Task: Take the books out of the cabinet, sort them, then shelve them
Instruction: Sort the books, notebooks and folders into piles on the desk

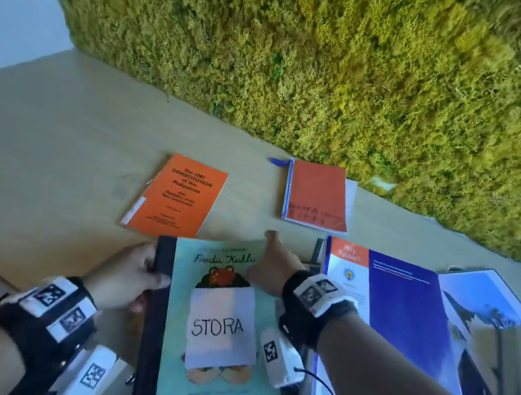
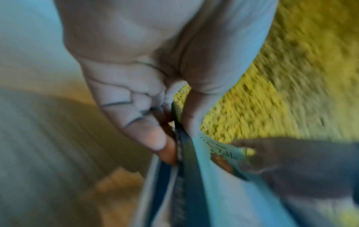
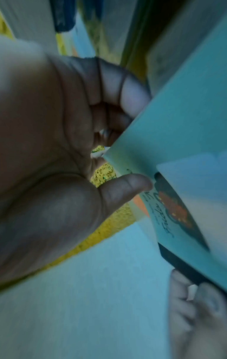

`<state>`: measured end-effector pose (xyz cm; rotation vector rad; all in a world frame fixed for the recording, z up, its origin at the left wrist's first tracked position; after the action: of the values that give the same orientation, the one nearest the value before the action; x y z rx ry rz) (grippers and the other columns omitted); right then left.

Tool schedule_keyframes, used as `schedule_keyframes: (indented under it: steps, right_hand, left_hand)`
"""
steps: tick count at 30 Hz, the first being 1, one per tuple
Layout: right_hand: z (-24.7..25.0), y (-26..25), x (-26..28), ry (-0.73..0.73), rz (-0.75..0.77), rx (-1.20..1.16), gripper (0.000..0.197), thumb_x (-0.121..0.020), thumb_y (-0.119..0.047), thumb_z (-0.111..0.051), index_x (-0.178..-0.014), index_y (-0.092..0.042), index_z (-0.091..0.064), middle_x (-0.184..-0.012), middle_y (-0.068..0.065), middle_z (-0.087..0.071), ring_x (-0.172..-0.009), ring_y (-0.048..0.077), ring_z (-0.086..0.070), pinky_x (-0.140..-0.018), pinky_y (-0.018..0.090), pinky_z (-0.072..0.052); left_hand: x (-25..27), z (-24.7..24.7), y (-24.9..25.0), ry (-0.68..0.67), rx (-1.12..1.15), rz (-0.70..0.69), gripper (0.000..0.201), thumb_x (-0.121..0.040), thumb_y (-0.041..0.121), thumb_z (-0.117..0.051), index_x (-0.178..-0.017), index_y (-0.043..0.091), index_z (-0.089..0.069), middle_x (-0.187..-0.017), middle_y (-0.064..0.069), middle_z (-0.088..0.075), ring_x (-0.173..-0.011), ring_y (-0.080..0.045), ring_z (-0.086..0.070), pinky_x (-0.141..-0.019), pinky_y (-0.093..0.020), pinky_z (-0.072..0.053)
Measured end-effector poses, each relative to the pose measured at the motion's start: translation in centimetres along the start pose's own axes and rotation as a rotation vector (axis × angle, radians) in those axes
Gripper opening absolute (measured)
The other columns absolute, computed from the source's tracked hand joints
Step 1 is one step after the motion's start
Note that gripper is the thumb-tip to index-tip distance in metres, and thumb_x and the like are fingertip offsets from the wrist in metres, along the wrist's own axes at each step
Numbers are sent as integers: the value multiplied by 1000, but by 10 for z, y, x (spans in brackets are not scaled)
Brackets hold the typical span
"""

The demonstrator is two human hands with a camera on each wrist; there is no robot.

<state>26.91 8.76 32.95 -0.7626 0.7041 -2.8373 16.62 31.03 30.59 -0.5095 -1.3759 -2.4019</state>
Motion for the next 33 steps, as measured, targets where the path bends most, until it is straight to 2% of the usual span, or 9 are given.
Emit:
schedule_keyframes:
  steps: [2,4,7,12,18,21,24,28,33]
  right_hand:
    - [11,-2,4,6,48,-221,37,-96,-20,-47,-132,-13,-47,-112,-4,-62,-97,19,-67,-92,37,-53]
    - [13,1,14,-67,18,-548,50,-83,-33,-68,-125,-7,-59,-109,8,-76,-98,34,-74,-91,53,-59]
    - [23,-1,21,-79,47,-726,31,-88,-13,-67,-115,1,-65,-112,26,-73,-96,43,-72,-80,51,-62]
    - [76,15,2,254,60,-731,20,-92,-7,-56,-110,-9,-62,-99,10,-74,-91,34,-72,-83,52,-61]
    - [77,48,-13,297,-80,-750,36,-82,-19,-56,-118,-13,-61,-104,10,-76,-92,35,-74,-79,57,-62]
    - [74,42,-11,289,-94,-757,20,-95,-4,-50,-110,-8,-63,-101,12,-75,-90,33,-73,-77,48,-62]
    - [71,33,-18,281,-91,-751,20,-97,-2,-48,-104,-11,-64,-102,11,-74,-81,26,-70,-64,33,-57]
    - [51,15,-35,226,-127,-895,19,-97,-6,-53,-113,-8,-63,-107,16,-75,-95,37,-72,-80,52,-62]
    - [-5,-48,-53,46,-129,-1096,21,-100,-13,-54,-119,-10,-62,-110,16,-75,-100,36,-73,-87,57,-60]
  left_hand:
    - [5,15,2,43,339,49,9,-97,9,-62,-98,4,-55,-91,-11,-67,-63,-20,-61,-44,-26,-47]
    - [1,29,12,74,552,60,8,-99,8,-58,-107,5,-54,-97,-14,-65,-66,-23,-59,-40,-21,-46]
    - [-19,51,32,143,623,59,3,-100,15,-59,-103,13,-59,-88,-7,-67,-64,-22,-59,-41,-21,-49]
    - [-83,104,22,384,-330,94,70,-67,70,-61,-118,22,-64,-113,-18,-67,-108,-38,-62,-93,-45,-54]
    - [-121,109,-15,352,-492,244,104,-62,40,-89,-141,24,-24,-132,-20,-49,-118,-44,-55,-96,-50,-51]
    - [-135,108,-14,243,-338,179,71,-66,20,-90,-127,11,-55,-115,-11,-69,-99,-32,-67,-82,-34,-53]
    - [-141,121,-13,258,-58,155,36,-80,9,-79,-113,6,-66,-108,-14,-73,-96,-33,-71,-84,-42,-59]
    - [-132,123,1,105,764,168,25,-98,7,-58,-122,14,-57,-114,-16,-68,-88,-32,-67,-53,-36,-61]
    - [-112,124,25,-54,778,37,36,-94,6,-62,-129,5,-56,-120,-21,-70,-100,-35,-69,-64,-36,-62]
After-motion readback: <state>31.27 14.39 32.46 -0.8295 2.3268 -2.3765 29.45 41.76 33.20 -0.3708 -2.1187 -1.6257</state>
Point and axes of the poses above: each hand's wrist, its own x-axis away from the middle knuckle, its own z-axis out of the back of the hand, y = z × x, the point moved 10 cm from there along -x, towards the middle knuckle
